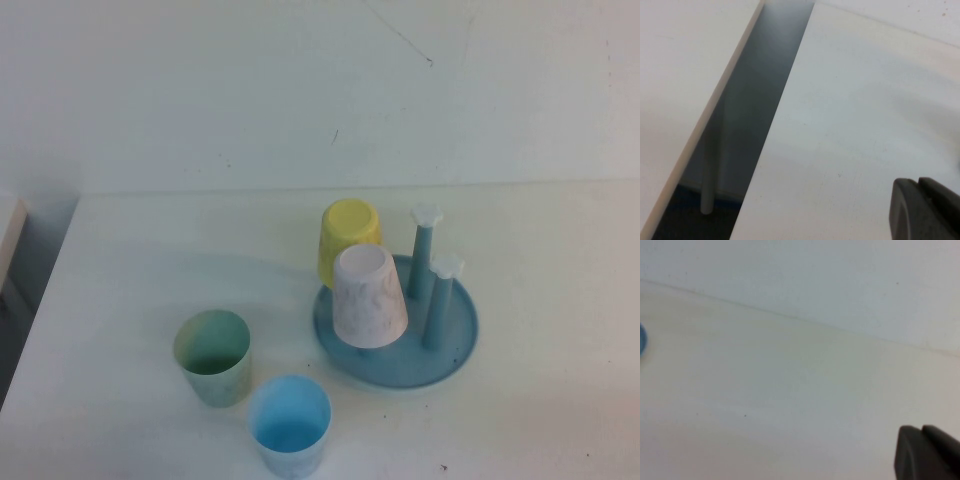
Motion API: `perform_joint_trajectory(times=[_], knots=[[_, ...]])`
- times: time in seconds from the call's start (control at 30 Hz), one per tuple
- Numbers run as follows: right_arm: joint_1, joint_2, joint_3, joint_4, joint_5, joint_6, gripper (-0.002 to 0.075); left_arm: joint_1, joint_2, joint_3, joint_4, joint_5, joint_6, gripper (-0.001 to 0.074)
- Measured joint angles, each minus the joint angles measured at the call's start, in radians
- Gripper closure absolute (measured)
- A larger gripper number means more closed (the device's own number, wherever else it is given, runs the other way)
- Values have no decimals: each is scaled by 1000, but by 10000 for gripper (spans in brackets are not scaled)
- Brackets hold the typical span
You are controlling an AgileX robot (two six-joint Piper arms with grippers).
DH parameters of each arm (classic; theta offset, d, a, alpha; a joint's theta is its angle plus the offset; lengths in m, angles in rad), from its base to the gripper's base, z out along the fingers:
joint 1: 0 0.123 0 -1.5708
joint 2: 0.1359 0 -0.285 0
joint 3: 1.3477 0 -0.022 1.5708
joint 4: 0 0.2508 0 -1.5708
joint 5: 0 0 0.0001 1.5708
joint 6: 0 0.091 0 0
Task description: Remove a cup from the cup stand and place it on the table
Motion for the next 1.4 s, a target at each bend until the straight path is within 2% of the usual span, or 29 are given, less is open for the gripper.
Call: perform_joint_trajectory(times=[0.27, 0.57, 0.87, 1.4], knots=[[0, -14, 0, 0, 140, 1, 727, 0, 0, 0, 0, 0, 0, 736], [2, -14, 0, 0, 142, 40, 727, 0, 0, 0, 0, 0, 0, 736], [109, -14, 0, 0, 142, 65, 727, 0, 0, 0, 0, 0, 0, 736], [111, -14, 0, -4, 142, 69, 727, 0, 0, 0, 0, 0, 3, 737]])
